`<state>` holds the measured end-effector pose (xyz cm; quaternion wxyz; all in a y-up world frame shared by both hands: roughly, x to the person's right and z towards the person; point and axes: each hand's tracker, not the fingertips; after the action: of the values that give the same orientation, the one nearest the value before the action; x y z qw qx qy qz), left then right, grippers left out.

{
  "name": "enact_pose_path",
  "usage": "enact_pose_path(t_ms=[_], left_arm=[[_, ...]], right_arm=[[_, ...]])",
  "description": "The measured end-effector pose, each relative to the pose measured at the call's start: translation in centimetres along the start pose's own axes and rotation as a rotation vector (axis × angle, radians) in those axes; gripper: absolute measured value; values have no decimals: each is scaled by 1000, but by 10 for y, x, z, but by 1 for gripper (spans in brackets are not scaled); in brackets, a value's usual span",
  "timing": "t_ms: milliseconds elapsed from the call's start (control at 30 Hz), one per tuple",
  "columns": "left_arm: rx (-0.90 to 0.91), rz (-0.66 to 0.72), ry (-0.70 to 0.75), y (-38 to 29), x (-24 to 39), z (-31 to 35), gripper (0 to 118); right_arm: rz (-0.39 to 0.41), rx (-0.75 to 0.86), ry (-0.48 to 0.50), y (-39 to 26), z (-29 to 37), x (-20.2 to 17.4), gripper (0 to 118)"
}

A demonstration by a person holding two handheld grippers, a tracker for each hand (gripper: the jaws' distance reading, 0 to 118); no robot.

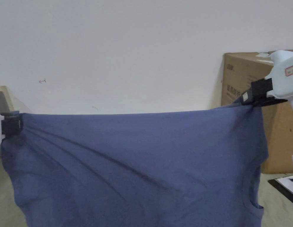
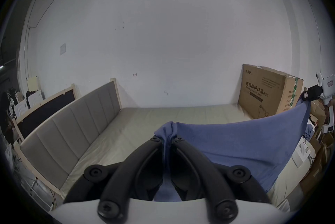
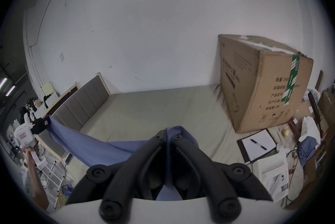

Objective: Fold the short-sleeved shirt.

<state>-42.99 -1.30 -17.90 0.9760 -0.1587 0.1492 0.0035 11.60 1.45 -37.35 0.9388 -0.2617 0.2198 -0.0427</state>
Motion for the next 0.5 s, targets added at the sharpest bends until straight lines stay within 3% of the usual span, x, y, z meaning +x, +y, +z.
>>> enact_pose_path(t_ms=[133, 267, 367, 400, 500], left_arm=[[9, -5, 5, 24, -1, -10, 5], [10, 17, -21, 64, -8, -30, 5], [16, -49, 20, 100, -4, -44, 5], [20, -53, 26, 115, -2, -48, 5], [69, -69, 15, 162, -2, -55, 5]], right_arm=[[-45, 60, 21, 31, 13, -5, 1], [-27, 85, -13, 73, 10, -16, 1], [-63, 97, 10, 112, 7, -17, 1], [-108, 125, 32, 127, 7, -18, 1], [-88, 187, -3, 171, 13, -25, 1]])
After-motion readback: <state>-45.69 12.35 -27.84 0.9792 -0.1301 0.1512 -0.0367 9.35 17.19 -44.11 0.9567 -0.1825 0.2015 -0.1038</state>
